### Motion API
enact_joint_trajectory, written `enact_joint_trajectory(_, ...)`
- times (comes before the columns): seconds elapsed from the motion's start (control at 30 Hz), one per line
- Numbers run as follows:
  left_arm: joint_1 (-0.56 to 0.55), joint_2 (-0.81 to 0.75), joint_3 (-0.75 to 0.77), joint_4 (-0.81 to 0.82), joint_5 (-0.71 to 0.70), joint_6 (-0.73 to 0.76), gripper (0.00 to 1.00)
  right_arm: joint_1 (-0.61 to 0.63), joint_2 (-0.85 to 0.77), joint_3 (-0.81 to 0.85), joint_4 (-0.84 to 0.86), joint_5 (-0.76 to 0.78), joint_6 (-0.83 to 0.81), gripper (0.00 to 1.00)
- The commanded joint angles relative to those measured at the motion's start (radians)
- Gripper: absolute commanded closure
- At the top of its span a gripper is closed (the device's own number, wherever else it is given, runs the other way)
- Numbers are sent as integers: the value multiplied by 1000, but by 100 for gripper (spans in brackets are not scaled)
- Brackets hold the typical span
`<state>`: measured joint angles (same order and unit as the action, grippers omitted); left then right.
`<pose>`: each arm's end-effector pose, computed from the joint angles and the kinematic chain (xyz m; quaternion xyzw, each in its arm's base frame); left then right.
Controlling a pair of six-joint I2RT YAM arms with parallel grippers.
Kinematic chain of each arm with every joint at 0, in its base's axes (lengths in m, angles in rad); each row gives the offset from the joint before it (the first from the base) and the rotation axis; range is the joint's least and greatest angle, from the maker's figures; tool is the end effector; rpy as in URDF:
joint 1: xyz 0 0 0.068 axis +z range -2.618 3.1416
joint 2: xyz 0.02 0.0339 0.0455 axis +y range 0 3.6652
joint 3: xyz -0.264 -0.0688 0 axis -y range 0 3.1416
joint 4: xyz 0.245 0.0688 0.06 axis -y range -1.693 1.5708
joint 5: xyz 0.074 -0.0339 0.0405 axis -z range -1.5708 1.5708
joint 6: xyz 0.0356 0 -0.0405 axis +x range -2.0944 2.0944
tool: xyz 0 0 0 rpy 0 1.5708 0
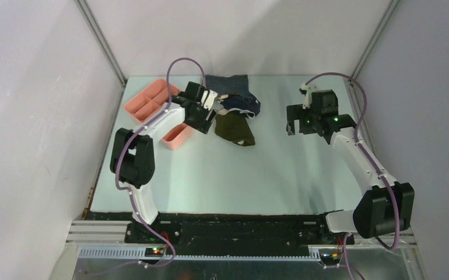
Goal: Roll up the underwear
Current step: Move the underwear to the center of the board.
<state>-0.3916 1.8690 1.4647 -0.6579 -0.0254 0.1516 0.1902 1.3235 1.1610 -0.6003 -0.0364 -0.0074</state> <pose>0.3699 -0.1517 0.2289 0.2565 0.9331 -0.0179 0.2512 0.2807 0.0554 0.3133 -0.0978 0.9142 0.0525 0.3899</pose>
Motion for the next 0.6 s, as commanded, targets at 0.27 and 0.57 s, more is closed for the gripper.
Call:
enact_joint_trajectory(0.27,8,-320,-142,-33,307,7,22,208,295,103,145,-188,-247,31)
enact_joint_trajectory(0.57,7,-435,-159,-33,380,-114,23,334,584,236,204,-106,-305,53)
